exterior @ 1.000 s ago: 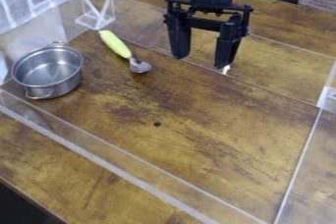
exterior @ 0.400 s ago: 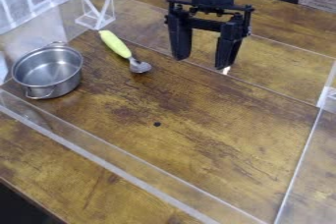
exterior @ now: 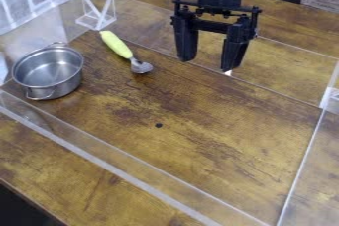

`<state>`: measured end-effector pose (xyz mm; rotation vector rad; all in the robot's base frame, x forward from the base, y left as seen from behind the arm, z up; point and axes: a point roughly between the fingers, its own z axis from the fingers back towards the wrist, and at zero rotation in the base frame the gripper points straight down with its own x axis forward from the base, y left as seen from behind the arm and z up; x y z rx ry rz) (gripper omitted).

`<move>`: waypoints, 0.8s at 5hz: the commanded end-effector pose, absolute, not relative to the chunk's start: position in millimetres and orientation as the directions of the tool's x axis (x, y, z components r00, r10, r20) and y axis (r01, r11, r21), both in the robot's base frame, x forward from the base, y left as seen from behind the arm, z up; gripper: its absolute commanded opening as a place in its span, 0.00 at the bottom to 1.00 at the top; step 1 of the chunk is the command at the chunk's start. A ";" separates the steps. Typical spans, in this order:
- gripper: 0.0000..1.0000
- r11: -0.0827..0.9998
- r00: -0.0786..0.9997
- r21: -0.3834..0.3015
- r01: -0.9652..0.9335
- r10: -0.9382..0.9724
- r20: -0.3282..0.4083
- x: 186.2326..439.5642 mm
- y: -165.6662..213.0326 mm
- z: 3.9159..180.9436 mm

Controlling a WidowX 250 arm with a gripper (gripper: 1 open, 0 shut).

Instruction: Move the green spoon to the left

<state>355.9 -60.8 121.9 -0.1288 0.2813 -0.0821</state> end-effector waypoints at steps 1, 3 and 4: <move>1.00 0.988 0.973 -0.143 0.066 -0.095 -0.211 361.3 -60.8 140.7; 1.00 0.989 0.975 -0.143 0.046 -0.075 -0.210 363.2 -54.9 141.7; 1.00 0.989 0.975 -0.141 0.038 -0.068 -0.210 362.0 -52.4 141.9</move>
